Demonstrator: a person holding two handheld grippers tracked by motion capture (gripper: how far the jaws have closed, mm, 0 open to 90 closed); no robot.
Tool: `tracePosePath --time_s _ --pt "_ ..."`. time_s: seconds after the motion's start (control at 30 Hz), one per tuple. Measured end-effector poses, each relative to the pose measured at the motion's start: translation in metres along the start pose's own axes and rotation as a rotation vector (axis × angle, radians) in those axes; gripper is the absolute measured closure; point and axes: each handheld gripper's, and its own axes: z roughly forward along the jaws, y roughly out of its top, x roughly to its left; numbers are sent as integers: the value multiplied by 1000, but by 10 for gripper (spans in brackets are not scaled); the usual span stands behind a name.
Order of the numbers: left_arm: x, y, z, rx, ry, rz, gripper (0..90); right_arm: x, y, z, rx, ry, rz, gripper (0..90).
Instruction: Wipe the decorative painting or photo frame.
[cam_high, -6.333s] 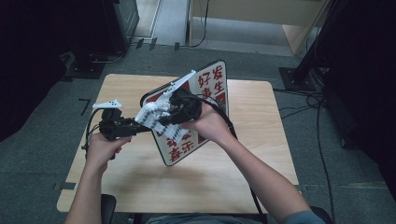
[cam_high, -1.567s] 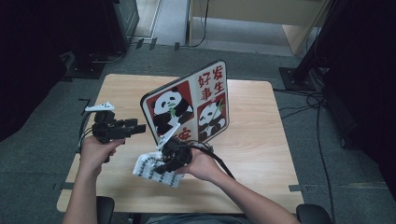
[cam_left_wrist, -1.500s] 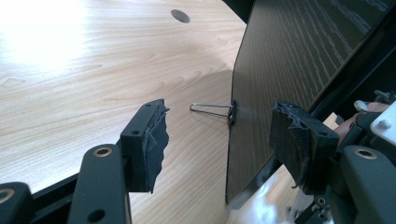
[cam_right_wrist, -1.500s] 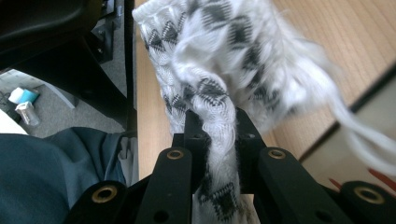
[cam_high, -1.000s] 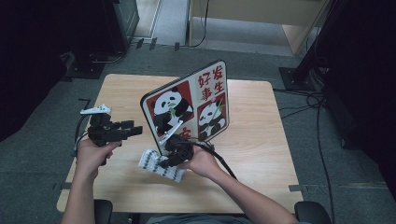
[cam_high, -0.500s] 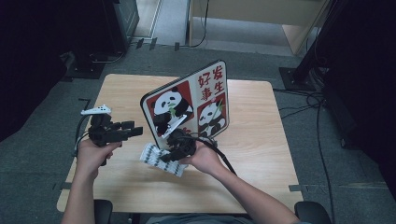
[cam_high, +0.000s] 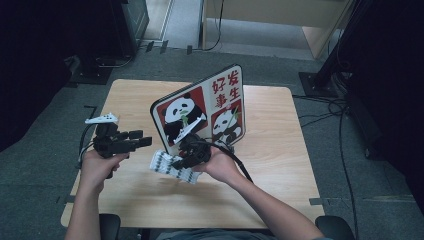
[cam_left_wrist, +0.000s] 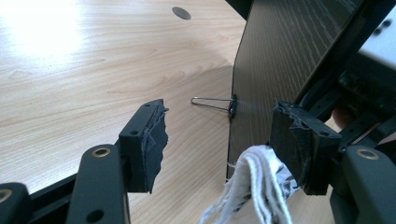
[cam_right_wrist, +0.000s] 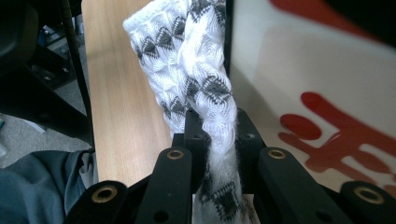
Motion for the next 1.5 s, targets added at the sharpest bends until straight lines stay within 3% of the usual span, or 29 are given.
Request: tracePosePath --time_s 1.2,1.5 --pt "-2 -2 -9 -2 -2 1 377 6 44 -45 -11 -44 -9 811" --pt "-3 -3 -8 -1 -4 21 391 9 58 -61 -23 -60 -18 811"
